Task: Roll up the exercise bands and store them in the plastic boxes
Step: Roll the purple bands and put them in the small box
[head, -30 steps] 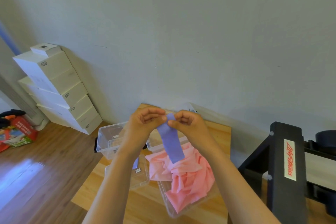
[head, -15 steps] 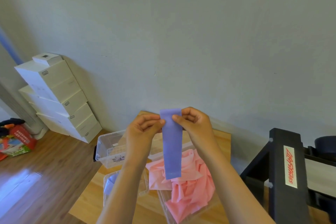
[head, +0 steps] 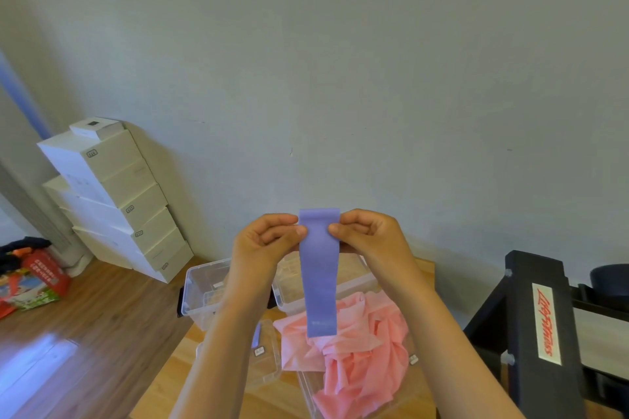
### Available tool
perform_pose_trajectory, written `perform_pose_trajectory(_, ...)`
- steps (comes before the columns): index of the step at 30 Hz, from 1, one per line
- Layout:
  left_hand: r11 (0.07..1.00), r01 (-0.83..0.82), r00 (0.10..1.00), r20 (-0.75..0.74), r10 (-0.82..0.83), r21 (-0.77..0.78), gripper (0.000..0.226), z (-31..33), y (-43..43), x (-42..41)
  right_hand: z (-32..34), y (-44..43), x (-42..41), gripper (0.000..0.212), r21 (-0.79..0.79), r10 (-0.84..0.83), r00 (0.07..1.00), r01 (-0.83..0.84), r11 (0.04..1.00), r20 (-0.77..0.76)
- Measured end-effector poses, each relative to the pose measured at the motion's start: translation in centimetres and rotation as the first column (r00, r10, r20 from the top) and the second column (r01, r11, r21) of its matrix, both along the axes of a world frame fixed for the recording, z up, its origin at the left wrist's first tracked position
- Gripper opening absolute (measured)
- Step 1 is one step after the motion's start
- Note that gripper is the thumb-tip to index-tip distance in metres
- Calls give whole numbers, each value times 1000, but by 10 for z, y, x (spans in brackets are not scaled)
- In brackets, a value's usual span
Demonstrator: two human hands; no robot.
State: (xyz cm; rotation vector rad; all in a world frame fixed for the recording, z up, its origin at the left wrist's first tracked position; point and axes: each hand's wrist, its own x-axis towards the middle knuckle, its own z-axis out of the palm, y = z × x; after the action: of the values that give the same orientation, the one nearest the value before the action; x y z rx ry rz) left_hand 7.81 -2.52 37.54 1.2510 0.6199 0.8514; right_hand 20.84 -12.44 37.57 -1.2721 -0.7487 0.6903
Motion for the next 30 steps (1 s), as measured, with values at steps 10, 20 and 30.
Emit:
perform_pose_trajectory(10, 954, 115, 989, -126, -82, 278, 10, 7, 9, -10, 6, -4, 0, 21, 5, 49, 989, -50, 999, 138)
perform_pose_trajectory(20, 932, 326, 943, 21, -333, 160, 20, 6, 9, -19, 13, -10, -7, 30, 128, 114, 992, -108, 986, -44)
perform_pose_trajectory(30, 928, 371, 910, 187, -371, 34, 23, -1, 10, -19, 11, -2, -10, 30, 211, 222, 968, -194, 958, -116)
